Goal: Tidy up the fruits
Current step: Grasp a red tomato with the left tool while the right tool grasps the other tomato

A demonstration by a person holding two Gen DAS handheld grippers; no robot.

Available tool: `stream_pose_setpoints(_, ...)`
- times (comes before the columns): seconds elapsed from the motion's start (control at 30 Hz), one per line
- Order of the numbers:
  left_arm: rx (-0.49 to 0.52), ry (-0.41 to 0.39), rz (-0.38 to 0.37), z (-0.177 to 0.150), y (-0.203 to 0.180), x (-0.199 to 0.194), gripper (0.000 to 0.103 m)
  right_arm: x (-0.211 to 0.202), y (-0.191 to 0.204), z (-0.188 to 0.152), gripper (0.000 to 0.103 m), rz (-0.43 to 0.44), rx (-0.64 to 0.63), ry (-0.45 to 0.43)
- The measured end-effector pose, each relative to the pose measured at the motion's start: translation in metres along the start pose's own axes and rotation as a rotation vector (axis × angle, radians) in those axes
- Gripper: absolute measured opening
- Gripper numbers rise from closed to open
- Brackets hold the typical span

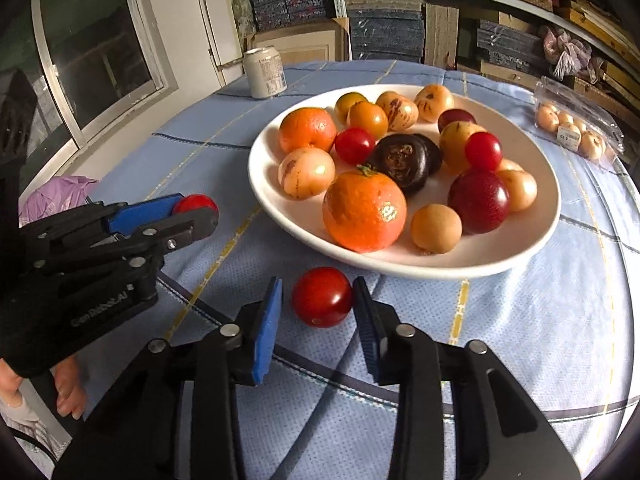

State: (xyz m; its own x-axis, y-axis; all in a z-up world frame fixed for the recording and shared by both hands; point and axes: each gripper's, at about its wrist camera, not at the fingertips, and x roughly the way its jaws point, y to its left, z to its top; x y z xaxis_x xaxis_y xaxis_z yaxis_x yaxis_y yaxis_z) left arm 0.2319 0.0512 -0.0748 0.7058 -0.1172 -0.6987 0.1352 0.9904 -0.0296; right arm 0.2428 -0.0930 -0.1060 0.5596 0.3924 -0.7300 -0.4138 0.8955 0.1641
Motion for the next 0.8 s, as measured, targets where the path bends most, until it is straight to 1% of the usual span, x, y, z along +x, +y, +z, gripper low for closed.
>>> stream_pose_setpoints(0.1, 0.001, 0.004, 0.000, 0.000, 0.000, 0.001, 0.033, 0.001, -0.004, 0.001, 0.030, 0.007, 0.015, 0.002)
stream_pose_setpoints(0.43, 0.030, -0.008, 0.028, -0.002, -0.008, -0.002, 0.033, -0.005, -0.008, -0.003, 0.029, 0.020, 0.028, -0.008)
stream_pose_setpoints(0.6, 0.046, -0.038, 0.034, -0.001, -0.016, -0.012, 0.033, -0.022, -0.010, -0.012, 0.029, 0.025, 0.037, -0.031)
stream_pose_setpoints(0.8, 0.057, -0.070, 0.041, 0.002, -0.027, -0.026, 0.033, -0.055, -0.019, -0.022, 0.029, 0.028, 0.069, -0.088)
